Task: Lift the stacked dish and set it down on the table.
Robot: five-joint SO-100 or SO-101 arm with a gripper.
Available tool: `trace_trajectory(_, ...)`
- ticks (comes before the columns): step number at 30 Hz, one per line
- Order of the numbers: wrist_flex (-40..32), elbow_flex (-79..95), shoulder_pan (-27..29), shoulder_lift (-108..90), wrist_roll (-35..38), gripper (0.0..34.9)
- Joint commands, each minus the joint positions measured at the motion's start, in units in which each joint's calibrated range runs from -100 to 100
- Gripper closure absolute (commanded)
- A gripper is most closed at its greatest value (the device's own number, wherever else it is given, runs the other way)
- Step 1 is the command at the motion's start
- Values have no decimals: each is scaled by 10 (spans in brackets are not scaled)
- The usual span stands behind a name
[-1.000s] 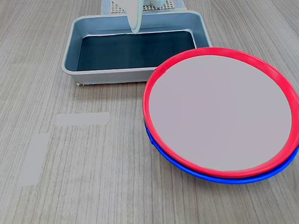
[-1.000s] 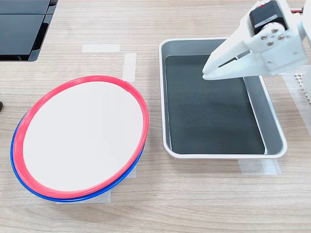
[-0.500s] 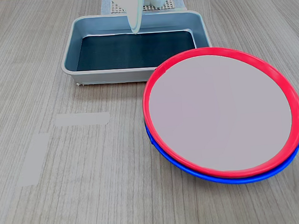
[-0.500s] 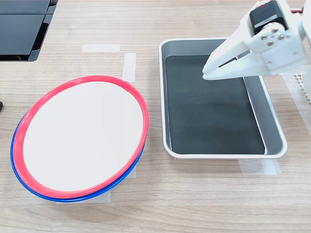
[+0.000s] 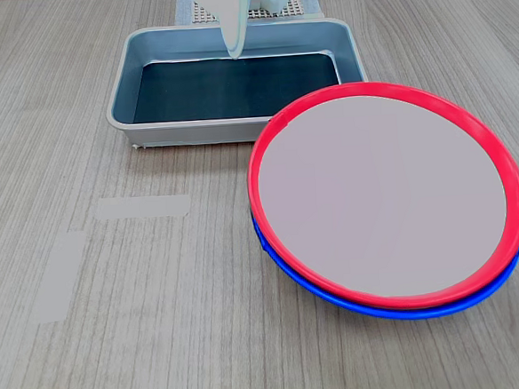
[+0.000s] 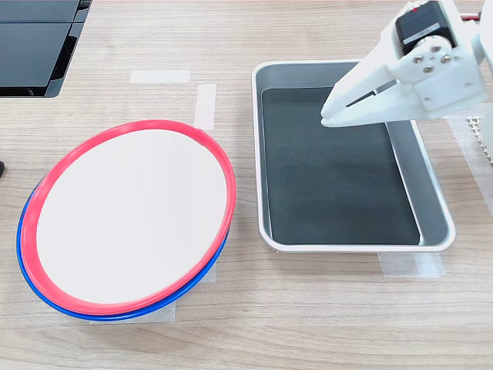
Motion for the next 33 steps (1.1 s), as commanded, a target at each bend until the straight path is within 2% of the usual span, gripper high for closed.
trace_trajectory(1, 2, 0, -2, -3, 1, 346)
trace_trajectory(15, 2, 0, -2, -3, 1, 346)
trace_trajectory(20, 4, -1, -26, 3, 7, 346)
trace_trajectory(27, -18, -184, -66, 208, 67, 346)
trace_trajectory(33, -49, -400, -108, 491, 95, 317)
